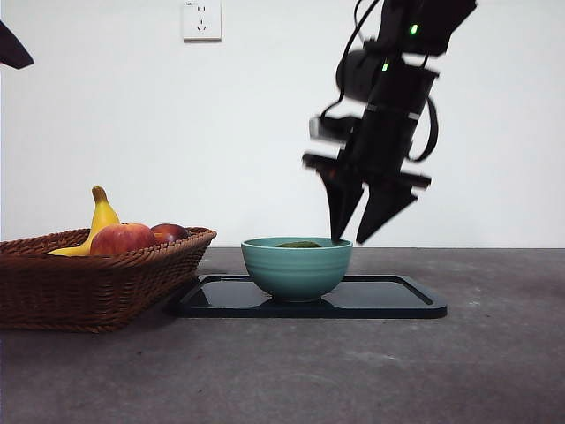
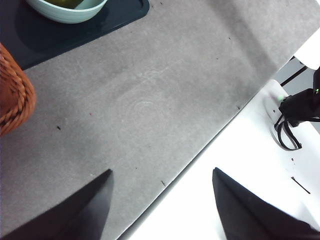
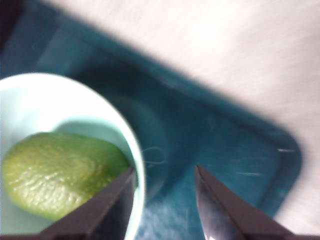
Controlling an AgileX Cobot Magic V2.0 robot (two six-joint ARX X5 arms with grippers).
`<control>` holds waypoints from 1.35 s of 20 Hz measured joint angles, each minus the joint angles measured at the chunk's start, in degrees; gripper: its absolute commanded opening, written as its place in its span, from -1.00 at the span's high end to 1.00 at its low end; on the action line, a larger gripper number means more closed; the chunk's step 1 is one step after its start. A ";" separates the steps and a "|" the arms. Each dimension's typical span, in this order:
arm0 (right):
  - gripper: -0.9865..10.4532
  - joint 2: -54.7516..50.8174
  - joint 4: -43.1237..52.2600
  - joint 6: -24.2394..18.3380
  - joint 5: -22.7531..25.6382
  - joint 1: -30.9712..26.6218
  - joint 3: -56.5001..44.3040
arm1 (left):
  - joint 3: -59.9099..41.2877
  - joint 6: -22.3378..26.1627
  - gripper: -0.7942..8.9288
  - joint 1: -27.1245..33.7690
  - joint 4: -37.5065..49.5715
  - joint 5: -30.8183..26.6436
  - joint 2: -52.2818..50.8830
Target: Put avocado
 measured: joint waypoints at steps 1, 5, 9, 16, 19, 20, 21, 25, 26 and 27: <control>0.49 -1.55 -0.79 0.00 0.02 -0.13 0.24 | 0.00 0.00 0.20 0.00 -0.04 0.00 0.00; 0.49 -12.04 -5.35 -0.02 -0.09 -0.52 1.22 | 0.00 0.00 0.20 0.00 -0.04 0.00 0.00; 0.49 -21.59 -11.02 -0.02 -0.42 -0.39 1.27 | 0.00 0.00 0.20 0.00 -0.02 -0.02 0.00; 0.48 -43.39 -10.43 0.00 -3.45 2.99 -13.86 | 0.00 0.00 0.20 0.00 -0.02 0.00 0.00; 0.48 -53.57 -7.23 0.09 -7.89 5.68 -25.09 | 0.00 0.00 0.20 0.00 0.00 0.00 0.00; 0.48 -56.89 -6.58 0.20 -9.25 6.84 -28.39 | 0.00 0.00 0.20 0.00 0.00 0.00 0.00; 0.48 -60.02 -6.27 0.46 -10.12 8.13 -31.56 | 0.00 0.00 0.20 0.00 0.00 0.00 0.00; 0.48 -68.04 -6.45 1.75 -10.71 12.68 -41.64 | 0.00 0.00 0.20 0.00 0.00 0.00 0.00; 0.48 -69.13 -6.43 1.90 -10.71 13.42 -42.95 | 0.00 0.00 0.20 0.00 0.00 0.00 0.00; 0.48 -69.99 -6.47 2.08 -10.69 13.88 -43.58 | 0.00 0.00 0.20 0.00 0.00 0.00 0.00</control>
